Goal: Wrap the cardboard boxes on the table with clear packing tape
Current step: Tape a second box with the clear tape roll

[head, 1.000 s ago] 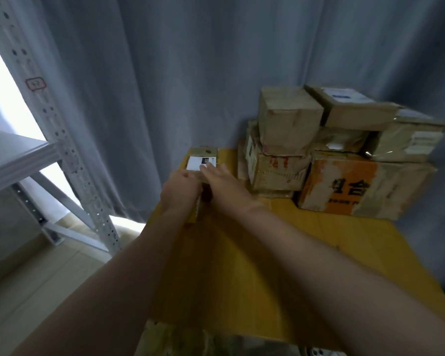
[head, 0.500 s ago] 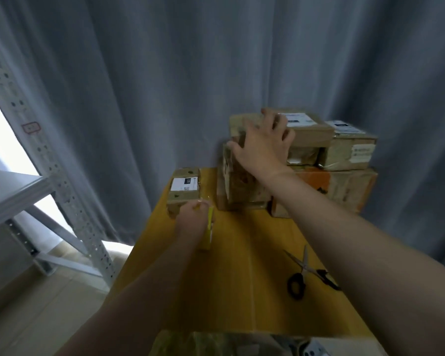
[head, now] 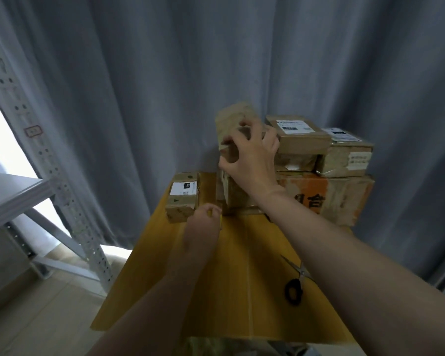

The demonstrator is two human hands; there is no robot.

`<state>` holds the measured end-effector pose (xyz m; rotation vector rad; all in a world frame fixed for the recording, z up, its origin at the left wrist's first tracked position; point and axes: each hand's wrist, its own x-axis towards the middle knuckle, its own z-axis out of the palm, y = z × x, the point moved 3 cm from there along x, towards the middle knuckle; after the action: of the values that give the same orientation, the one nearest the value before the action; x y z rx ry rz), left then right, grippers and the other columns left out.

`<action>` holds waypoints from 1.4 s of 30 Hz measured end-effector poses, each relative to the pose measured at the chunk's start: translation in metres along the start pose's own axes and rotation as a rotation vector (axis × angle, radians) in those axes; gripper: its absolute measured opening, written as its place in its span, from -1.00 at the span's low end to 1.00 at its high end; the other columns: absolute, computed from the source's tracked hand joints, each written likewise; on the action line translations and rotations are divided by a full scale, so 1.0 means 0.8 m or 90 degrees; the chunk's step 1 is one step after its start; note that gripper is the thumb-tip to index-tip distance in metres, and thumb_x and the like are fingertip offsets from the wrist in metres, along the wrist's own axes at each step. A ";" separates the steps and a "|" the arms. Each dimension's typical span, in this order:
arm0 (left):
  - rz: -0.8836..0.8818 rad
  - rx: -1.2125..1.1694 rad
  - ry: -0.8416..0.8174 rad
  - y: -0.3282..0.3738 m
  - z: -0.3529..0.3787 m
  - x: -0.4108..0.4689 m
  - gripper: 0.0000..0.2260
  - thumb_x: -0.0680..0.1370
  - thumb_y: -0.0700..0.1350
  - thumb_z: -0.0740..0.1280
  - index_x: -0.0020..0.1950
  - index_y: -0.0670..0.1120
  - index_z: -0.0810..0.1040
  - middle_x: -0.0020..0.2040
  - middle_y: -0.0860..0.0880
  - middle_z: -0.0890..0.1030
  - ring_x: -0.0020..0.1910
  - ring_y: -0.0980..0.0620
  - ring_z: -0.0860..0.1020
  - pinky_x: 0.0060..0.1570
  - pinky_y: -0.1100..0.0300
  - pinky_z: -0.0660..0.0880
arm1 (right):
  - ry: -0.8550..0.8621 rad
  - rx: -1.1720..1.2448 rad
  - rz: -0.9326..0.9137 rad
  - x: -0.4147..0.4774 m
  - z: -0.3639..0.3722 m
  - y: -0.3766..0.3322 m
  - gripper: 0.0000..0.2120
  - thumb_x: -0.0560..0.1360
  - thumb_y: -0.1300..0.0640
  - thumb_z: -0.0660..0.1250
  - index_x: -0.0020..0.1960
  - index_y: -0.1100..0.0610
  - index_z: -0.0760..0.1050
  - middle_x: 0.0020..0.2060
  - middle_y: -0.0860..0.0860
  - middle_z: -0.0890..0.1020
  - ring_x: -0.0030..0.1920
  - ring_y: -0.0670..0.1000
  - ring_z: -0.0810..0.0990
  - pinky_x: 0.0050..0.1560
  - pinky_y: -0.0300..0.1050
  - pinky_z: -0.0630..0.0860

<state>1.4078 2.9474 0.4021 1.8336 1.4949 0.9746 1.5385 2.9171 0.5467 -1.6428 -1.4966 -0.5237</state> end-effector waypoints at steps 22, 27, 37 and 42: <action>-0.132 -0.217 0.045 0.000 -0.188 -0.122 -0.81 0.67 -0.02 0.30 0.09 -0.04 0.69 -0.13 -0.07 0.69 -0.19 -0.02 0.64 -0.16 0.15 0.57 | -0.260 1.005 1.109 -0.267 -0.084 0.028 -0.43 0.49 -0.23 0.41 0.37 0.09 0.47 0.23 0.27 0.59 0.17 0.36 0.62 -0.15 0.37 0.66; -0.115 -0.069 -0.031 0.036 -0.235 -0.147 -0.77 0.64 -0.04 0.30 -0.06 -0.07 0.71 -0.41 0.00 0.67 -0.34 -0.01 0.66 -0.19 0.15 0.60 | -0.439 0.966 1.159 -0.287 -0.066 0.003 -0.38 0.52 -0.31 0.37 0.28 0.20 0.57 0.16 0.32 0.65 0.18 0.42 0.63 -0.31 0.18 0.71; -0.195 -0.116 -0.232 0.065 -0.243 -0.198 -0.81 0.65 -0.10 0.37 0.07 -0.20 0.68 -0.37 -0.14 0.66 -0.57 0.05 0.55 -0.50 0.28 0.51 | -0.548 0.665 0.964 -0.290 -0.087 -0.007 -0.56 0.69 -0.13 0.21 0.48 0.06 0.34 0.27 0.33 0.53 0.00 0.35 0.73 -0.19 0.20 0.71; -0.164 -0.250 -0.274 0.068 -0.210 -0.221 -0.78 0.68 -0.08 0.33 0.17 -0.18 0.68 -0.34 -0.12 0.66 -0.50 0.07 0.59 -0.49 0.28 0.49 | -0.176 0.499 0.679 -0.263 -0.135 0.000 -0.81 0.71 0.01 0.22 0.29 0.00 0.45 0.06 0.11 0.63 -0.28 0.04 0.64 -0.38 -0.14 0.52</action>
<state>1.2809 2.7606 0.5094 1.4143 1.1432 0.6412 1.5201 2.7037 0.4460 -1.5847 -0.6308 0.7981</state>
